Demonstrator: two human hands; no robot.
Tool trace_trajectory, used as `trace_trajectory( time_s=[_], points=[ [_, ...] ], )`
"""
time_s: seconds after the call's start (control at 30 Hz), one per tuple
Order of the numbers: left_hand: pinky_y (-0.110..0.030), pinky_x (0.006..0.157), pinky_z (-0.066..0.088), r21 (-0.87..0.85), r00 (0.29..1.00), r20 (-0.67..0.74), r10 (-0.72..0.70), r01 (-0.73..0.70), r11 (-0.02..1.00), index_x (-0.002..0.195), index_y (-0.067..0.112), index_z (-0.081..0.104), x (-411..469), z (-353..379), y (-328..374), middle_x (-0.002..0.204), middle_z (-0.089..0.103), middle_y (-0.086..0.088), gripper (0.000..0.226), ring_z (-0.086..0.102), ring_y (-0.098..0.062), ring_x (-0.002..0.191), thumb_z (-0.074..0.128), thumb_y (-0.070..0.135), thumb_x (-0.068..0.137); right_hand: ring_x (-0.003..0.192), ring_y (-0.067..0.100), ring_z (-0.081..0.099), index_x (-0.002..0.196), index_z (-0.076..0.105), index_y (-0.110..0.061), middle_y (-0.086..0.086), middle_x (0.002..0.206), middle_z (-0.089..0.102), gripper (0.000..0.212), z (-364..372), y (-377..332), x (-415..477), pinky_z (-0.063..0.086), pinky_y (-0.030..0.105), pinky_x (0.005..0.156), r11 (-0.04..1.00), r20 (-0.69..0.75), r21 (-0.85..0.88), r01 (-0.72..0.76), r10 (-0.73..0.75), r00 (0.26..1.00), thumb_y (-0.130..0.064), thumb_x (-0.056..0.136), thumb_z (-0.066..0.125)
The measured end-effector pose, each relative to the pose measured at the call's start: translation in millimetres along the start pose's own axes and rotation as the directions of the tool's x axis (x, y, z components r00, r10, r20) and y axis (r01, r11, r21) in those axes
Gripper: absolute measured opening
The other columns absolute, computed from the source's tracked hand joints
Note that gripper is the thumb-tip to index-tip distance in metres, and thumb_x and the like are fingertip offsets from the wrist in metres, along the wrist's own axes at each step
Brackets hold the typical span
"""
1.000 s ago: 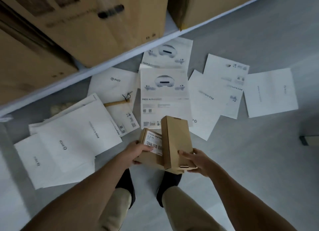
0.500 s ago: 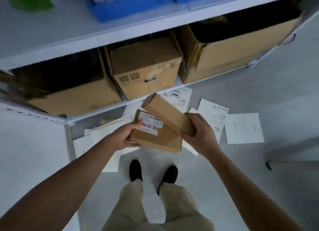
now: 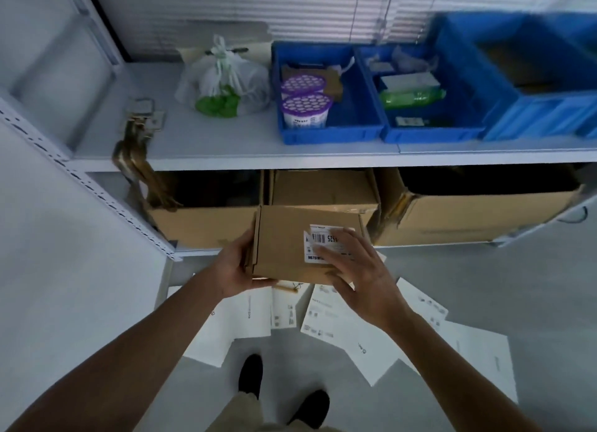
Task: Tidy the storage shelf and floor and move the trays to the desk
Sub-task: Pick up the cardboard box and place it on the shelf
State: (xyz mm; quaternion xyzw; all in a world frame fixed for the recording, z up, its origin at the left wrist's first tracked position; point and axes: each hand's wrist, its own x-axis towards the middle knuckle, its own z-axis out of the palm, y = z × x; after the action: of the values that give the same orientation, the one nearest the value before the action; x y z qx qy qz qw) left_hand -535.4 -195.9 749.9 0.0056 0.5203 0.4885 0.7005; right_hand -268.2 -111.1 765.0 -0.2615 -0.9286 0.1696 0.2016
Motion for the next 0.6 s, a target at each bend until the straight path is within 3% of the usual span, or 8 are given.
trace_trajectory(
  time_s=[0.1, 0.17, 0.23, 0.3, 0.37, 0.4, 0.47, 0.6],
  points=[
    [-0.055, 0.101, 0.045, -0.051, 0.997, -0.042, 0.06, -0.062, 0.997, 0.125, 0.02, 0.065, -1.9, -6.0, 12.5, 0.125, 0.066, -0.014, 0.058, 0.059, -0.036, 0.118, 0.046, 0.063, 0.091, 0.136, 0.016, 0.042, 0.129, 0.064, -0.024, 0.001, 0.147, 0.045, 0.035, -2.3, -6.5, 26.7, 0.057, 0.039, 0.096, 0.983, -0.074, 0.18, -0.036, 0.05, 0.996, -0.03, 0.095, 0.06],
    [-0.055, 0.102, 0.044, -0.08, 0.996, -0.046, 0.079, -0.082, 0.993, 0.121, 0.019, 0.066, -5.0, -12.7, 23.3, 0.12, 0.069, -0.015, 0.057, 0.061, -0.035, 0.113, 0.046, 0.063, 0.09, 0.134, 0.007, 0.04, 0.132, 0.058, -0.026, -0.004, 0.149, 0.039, 0.041, -2.2, -8.5, 44.1, 0.057, 0.028, 0.094, 0.947, -0.158, 0.279, -0.16, 0.21, 0.965, -0.037, 0.093, 0.062],
    [-0.056, 0.102, 0.041, -0.107, 0.996, -0.011, 0.093, -0.093, 0.99, 0.118, 0.017, 0.068, -6.4, -21.6, 36.1, 0.118, 0.068, -0.016, 0.055, 0.06, -0.037, 0.111, 0.047, 0.06, 0.09, 0.134, 0.008, 0.038, 0.141, 0.042, -0.031, -0.007, 0.148, 0.035, 0.066, -2.2, -11.6, 68.8, 0.051, 0.029, 0.101, 0.853, -0.165, 0.352, -0.386, 0.462, 0.871, -0.046, 0.084, 0.072],
    [-0.06, 0.106, 0.036, -0.122, 0.994, 0.025, 0.111, -0.107, 0.987, 0.117, 0.016, 0.069, -5.4, -31.8, 53.6, 0.122, 0.065, -0.018, 0.054, 0.056, -0.04, 0.117, 0.049, 0.058, 0.09, 0.125, 0.017, 0.053, 0.147, 0.028, -0.034, -0.005, 0.139, 0.048, 0.087, -2.7, -12.9, 98.3, 0.055, 0.04, 0.095, 0.545, 0.096, 0.594, -0.592, 0.683, 0.724, -0.049, 0.077, 0.078],
    [-0.062, 0.107, 0.035, -0.156, 0.993, 0.035, 0.111, -0.104, 0.982, 0.119, 0.015, 0.069, -0.3, -42.5, 76.3, 0.124, 0.065, -0.018, 0.055, 0.055, -0.039, 0.12, 0.048, 0.059, 0.091, 0.104, 0.021, 0.069, 0.144, 0.037, -0.03, 0.0, 0.12, 0.067, 0.073, 3.0, -14.9, 127.5, 0.06, 0.04, 0.083, 0.115, 0.461, 0.735, -0.668, 0.638, 0.617, -0.039, 0.082, 0.074],
    [-0.061, 0.106, 0.037, -0.173, 0.994, 0.02, 0.109, -0.104, 0.979, 0.119, 0.016, 0.068, 4.0, -47.9, 89.1, 0.122, 0.066, -0.017, 0.058, 0.056, -0.037, 0.12, 0.047, 0.061, 0.091, 0.101, 0.024, 0.071, 0.139, 0.045, -0.027, 0.004, 0.116, 0.072, 0.061, 7.4, -17.1, 141.0, 0.059, 0.042, 0.085, 0.013, 0.549, 0.73, -0.683, 0.584, 0.598, -0.037, 0.084, 0.071],
    [-0.057, 0.104, 0.042, -0.127, 0.987, -0.054, 0.149, -0.155, 0.98, 0.117, 0.019, 0.069, 14.8, -58.2, 114.9, 0.118, 0.07, -0.013, 0.064, 0.06, -0.034, 0.117, 0.04, 0.068, 0.089, 0.103, 0.027, 0.071, 0.131, 0.057, -0.025, 0.006, 0.114, 0.074, 0.045, 22.7, -19.4, 168.3, 0.057, 0.046, 0.09, -0.028, 0.587, 0.716, -0.698, 0.566, 0.579, -0.037, 0.088, 0.066],
    [-0.047, 0.094, 0.047, -0.007, 0.96, -0.178, 0.215, -0.22, 0.976, 0.106, 0.026, 0.07, 35.3, -81.0, 173.5, 0.098, 0.077, -0.002, 0.068, 0.064, -0.026, 0.109, 0.025, 0.074, 0.088, 0.102, 0.025, 0.071, 0.126, 0.059, -0.024, 0.004, 0.111, 0.075, 0.037, 51.0, -19.1, 236.5, 0.056, 0.037, 0.078, -0.009, 0.53, 0.754, -0.656, 0.599, 0.6, -0.036, 0.092, 0.065]
  ],
)
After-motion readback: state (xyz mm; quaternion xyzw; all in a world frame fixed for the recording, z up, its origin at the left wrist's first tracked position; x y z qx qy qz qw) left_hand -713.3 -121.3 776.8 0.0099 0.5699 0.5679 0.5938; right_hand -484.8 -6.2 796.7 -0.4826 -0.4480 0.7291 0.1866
